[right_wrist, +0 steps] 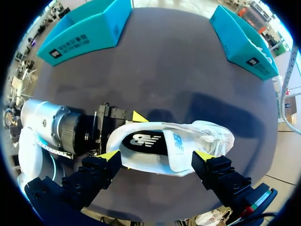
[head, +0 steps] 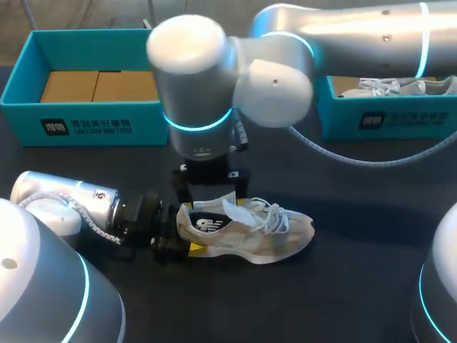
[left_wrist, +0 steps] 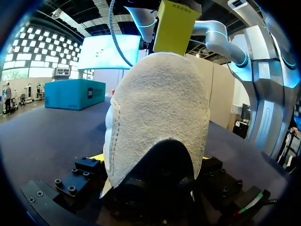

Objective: Take the shoe out of the shoebox, open the shoe tongue, remove and reinsert the insole, then place the shoe into the shoebox

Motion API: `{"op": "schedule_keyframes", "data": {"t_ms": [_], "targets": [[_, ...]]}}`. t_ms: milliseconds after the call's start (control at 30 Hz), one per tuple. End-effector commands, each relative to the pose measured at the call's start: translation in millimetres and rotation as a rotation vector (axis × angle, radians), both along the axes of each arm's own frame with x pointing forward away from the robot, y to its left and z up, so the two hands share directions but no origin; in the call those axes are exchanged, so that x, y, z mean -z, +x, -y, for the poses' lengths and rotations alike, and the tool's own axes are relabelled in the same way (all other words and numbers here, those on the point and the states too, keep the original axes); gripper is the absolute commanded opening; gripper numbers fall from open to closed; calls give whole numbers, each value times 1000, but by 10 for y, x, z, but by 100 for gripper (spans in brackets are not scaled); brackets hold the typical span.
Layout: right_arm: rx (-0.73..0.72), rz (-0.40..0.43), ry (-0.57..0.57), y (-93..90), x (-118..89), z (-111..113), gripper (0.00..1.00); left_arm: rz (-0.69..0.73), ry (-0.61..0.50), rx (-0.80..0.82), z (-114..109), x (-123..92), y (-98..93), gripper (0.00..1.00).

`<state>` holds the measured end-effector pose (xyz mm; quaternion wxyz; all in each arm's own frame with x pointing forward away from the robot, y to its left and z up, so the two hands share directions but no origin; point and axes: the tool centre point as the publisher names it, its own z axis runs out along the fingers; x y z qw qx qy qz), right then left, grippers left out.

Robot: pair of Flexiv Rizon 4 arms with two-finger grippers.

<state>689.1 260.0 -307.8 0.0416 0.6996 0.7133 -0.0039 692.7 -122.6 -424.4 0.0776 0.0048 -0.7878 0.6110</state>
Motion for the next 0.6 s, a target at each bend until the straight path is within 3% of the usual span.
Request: {"op": "schedule_keyframes", "data": {"t_ms": [33, 600], "targets": [[189, 32, -360, -64, 33, -123, 100, 1, 1, -4, 20, 31, -32, 0], [224, 43, -336, -100, 34, 159, 100, 1, 1, -4, 20, 31, -32, 0]]}}
